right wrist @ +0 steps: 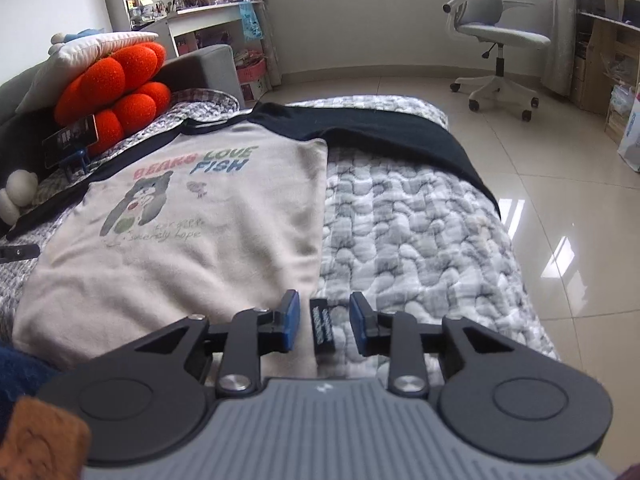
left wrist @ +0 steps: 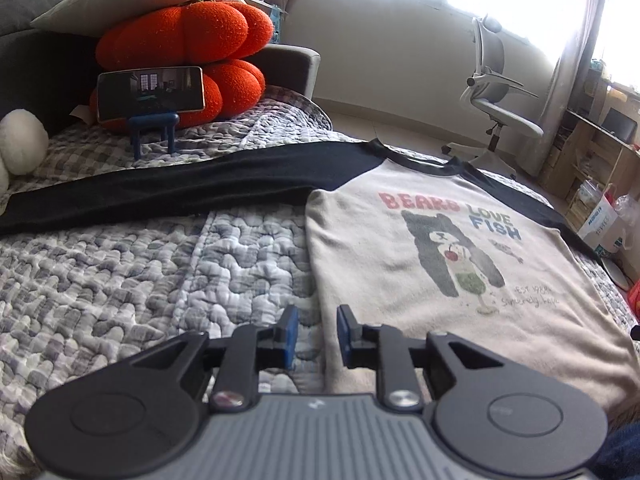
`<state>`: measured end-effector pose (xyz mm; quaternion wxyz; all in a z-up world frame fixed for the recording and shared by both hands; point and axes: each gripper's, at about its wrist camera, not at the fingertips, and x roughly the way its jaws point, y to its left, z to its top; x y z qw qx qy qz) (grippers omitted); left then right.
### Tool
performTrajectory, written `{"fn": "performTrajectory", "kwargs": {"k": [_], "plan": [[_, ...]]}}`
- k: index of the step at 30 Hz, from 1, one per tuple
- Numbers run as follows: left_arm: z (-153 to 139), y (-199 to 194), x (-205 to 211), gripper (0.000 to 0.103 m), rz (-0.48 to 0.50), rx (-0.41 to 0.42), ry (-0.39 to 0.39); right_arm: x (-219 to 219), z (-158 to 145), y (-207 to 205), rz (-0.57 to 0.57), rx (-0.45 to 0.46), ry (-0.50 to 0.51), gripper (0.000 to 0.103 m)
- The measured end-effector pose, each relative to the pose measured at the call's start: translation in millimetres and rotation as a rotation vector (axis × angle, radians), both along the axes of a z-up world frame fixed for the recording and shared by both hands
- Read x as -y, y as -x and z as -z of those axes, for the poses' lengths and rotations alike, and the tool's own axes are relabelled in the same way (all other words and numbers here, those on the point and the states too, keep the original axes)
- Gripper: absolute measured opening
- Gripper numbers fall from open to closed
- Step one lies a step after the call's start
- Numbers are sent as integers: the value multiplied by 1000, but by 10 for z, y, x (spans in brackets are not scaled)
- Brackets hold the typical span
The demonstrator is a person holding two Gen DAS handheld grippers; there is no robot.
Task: Fold clothes
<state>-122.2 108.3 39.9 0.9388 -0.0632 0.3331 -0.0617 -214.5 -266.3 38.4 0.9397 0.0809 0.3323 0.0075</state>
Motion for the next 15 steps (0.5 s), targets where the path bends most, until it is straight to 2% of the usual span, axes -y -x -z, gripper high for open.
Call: {"fn": "performTrajectory", "kwargs": {"k": [4,8,10,13,15], "plan": [[-27,-181,113,25,21,12,18,-125,-66,-309,-96,45,13,32],[31,-391,233,26,48,1,52,-335,82,-706,-217,-3,21,32],[81,-464,276,26,58,-1,47,-388,184,-842,-227,-33,70,31],[154,-556,286,26,56,-12,34,-304,197,-910,-167,-3,140,27],[145,-604,274,26,46,-8,41,-183,180,-969,-100,-3,137,22]]}}
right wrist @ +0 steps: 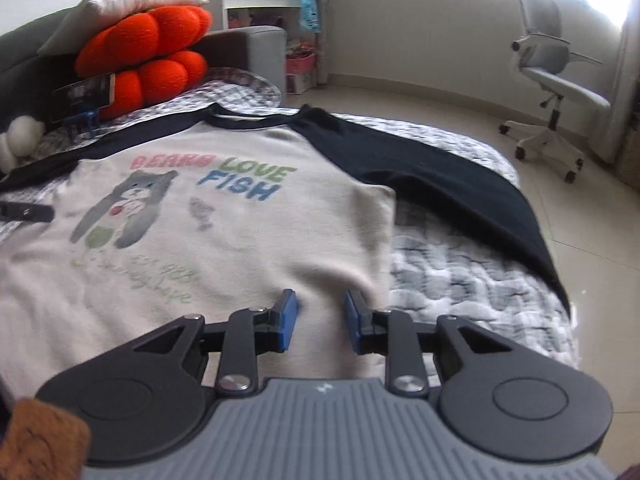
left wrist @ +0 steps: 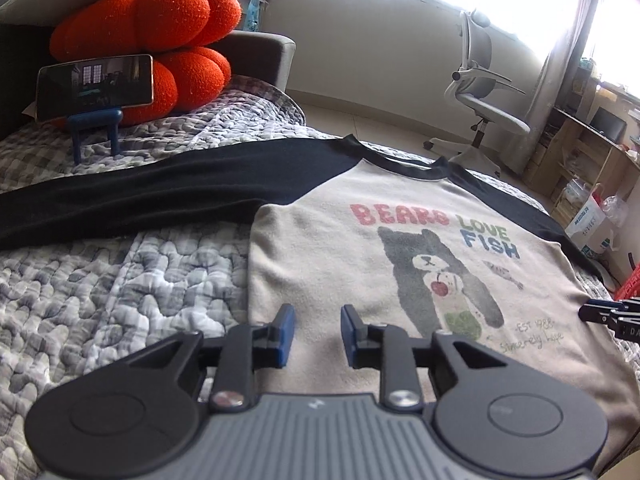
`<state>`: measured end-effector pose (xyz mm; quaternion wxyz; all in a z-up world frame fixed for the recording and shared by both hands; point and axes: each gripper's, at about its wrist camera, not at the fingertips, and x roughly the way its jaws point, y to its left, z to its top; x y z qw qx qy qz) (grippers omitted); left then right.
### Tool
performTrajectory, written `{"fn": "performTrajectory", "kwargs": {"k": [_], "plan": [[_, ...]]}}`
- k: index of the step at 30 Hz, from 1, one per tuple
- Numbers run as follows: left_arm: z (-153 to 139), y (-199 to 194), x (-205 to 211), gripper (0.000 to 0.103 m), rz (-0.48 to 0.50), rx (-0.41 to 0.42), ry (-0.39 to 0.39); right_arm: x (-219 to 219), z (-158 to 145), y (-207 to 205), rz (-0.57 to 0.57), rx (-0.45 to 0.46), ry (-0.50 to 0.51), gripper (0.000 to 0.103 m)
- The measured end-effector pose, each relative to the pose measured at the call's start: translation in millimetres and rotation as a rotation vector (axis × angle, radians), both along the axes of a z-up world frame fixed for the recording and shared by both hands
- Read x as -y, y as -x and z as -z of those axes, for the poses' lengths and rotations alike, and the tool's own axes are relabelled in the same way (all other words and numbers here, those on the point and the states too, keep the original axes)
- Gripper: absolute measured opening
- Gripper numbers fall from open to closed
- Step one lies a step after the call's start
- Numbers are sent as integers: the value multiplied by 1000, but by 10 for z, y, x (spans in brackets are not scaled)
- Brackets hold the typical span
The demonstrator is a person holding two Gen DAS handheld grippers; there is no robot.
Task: Fold clothes
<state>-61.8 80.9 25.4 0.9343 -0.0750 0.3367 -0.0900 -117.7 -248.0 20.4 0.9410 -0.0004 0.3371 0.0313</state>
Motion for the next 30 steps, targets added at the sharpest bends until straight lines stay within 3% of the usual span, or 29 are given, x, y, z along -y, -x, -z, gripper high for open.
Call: {"fn": "performTrajectory", "kwargs": {"k": [1,3,4,6,9,13,16,18,21,24,25,30], "plan": [[-19,-26,-4,26,-6,5,7,32,-26,-44,10,2,-18,18],[-64,-119,34,29,-14,21,15,26,-88,-131,12,19,-32,20],[-82,-177,68,30,-15,28,17,-46,-123,-175,-4,33,-14,30],[-100,-318,163,36,-16,31,18,-214,-181,-314,-42,56,3,32],[-75,-560,313,36,-19,16,16,-406,-232,-548,-78,75,-27,41],[9,-830,520,45,-22,27,-30,-522,-144,-895,-28,63,-57,44],[50,-1016,593,59,-42,54,-36,-579,-53,-1071,-3,64,-27,50],[69,-1143,625,83,-58,75,-17,-634,13,-1166,5,69,18,58],[119,-1288,736,103,-42,79,-35,-692,83,-1266,23,85,57,71],[142,-1294,887,103,-33,66,-121,-720,118,-1313,60,83,90,89],[151,-1268,928,103,-24,67,-152,-732,129,-1321,75,83,105,100],[180,-1192,1059,103,-11,66,-249,-720,140,-1312,101,76,119,103]]}}
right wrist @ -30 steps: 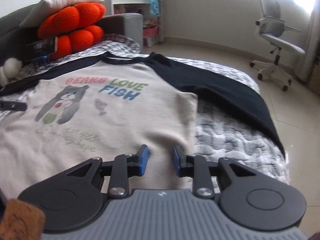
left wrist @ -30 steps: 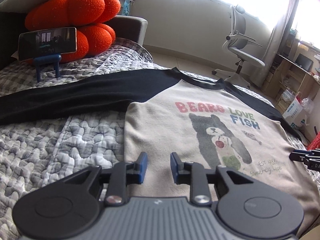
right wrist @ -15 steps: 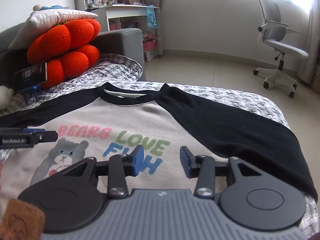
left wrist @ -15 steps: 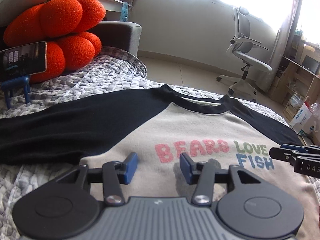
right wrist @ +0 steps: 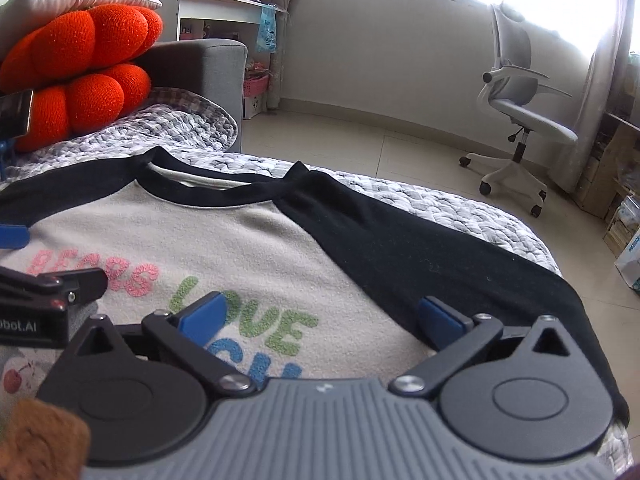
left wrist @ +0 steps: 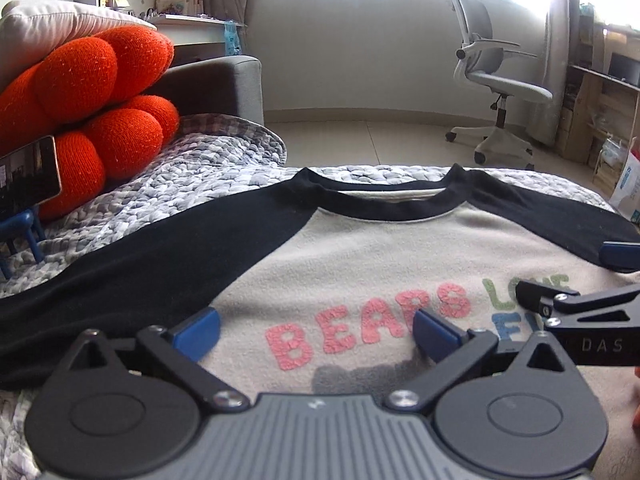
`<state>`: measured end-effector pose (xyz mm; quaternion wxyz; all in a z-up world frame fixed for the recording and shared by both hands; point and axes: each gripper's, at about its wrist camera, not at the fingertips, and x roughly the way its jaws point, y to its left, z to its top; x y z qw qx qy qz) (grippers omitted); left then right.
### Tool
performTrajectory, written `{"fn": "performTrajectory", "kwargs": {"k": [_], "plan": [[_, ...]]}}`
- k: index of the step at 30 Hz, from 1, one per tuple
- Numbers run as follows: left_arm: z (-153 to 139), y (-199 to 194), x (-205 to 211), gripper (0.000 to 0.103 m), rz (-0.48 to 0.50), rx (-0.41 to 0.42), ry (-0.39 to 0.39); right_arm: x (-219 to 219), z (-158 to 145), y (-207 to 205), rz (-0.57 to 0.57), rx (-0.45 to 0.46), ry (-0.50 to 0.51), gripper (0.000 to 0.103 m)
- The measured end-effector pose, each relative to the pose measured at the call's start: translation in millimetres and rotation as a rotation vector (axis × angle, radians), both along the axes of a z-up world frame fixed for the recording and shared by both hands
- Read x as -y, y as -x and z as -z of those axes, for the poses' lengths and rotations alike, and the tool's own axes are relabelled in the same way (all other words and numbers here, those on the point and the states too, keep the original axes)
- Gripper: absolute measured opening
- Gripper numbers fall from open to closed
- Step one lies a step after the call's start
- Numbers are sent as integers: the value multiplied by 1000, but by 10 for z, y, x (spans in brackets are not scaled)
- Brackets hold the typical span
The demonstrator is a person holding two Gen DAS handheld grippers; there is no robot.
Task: Fold clothes
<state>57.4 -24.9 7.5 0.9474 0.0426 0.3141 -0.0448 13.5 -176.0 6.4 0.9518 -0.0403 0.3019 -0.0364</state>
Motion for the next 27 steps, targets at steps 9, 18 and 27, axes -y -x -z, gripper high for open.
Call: {"fn": "performTrajectory", "kwargs": {"k": [9,18,27], "plan": [[9,-2,-9,103,-6,-3,10,20,4,72,24,-8,-36,103],[12,-8,-11,103,-6,-5,12,35,3,55,24,-16,-53,103],[11,-9,-13,103,-5,-5,12,35,6,53,25,-16,-55,103]]}}
